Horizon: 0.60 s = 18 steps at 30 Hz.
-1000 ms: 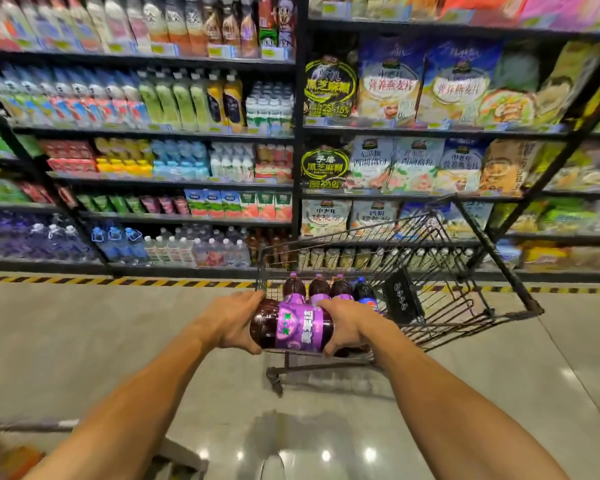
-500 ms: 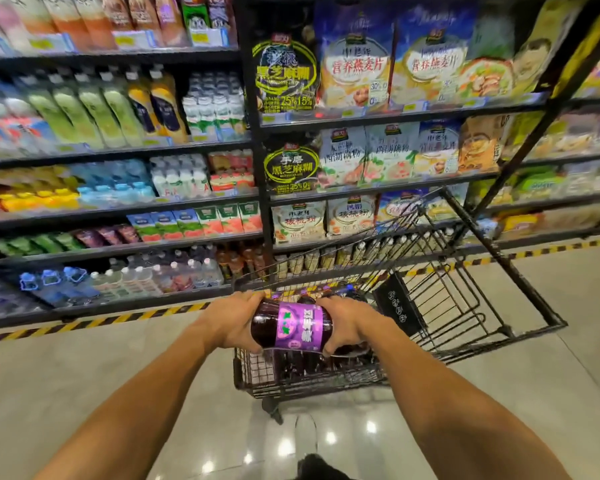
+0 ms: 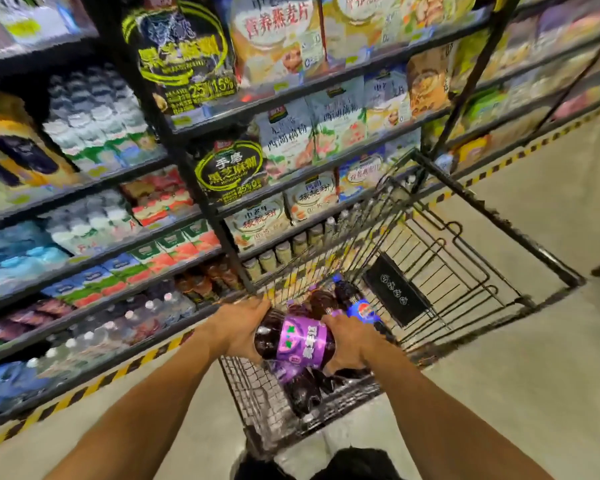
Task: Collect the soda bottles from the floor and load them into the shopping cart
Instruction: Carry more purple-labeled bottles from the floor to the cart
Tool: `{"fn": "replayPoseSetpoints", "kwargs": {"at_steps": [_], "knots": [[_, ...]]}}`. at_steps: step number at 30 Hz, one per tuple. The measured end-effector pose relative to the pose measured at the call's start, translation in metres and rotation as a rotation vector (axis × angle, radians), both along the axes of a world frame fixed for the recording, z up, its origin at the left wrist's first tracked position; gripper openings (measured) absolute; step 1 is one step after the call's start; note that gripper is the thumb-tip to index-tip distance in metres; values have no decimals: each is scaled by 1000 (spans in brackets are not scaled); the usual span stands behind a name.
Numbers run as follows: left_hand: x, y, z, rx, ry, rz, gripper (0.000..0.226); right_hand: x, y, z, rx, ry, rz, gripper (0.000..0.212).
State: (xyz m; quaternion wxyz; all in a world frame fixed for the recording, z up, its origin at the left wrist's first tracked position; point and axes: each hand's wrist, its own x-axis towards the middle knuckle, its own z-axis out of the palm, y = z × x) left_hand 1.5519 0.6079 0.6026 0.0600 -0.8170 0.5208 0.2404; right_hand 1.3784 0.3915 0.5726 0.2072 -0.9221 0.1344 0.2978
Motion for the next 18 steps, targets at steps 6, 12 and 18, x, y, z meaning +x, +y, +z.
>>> {"fn": "replayPoseSetpoints", "kwargs": {"at_steps": [6, 12, 18], "knots": [[51, -25, -69, 159, 91, -341, 113, -22, 62, -70, 58, 135, -347, 126], [72, -39, -145, 289, 156, -580, 117, -20, 130, -133, 87, 212, -600, 121], [88, -33, -210, 342, 158, -708, 109, -2, 169, -187, 147, 272, -729, 121]]}}
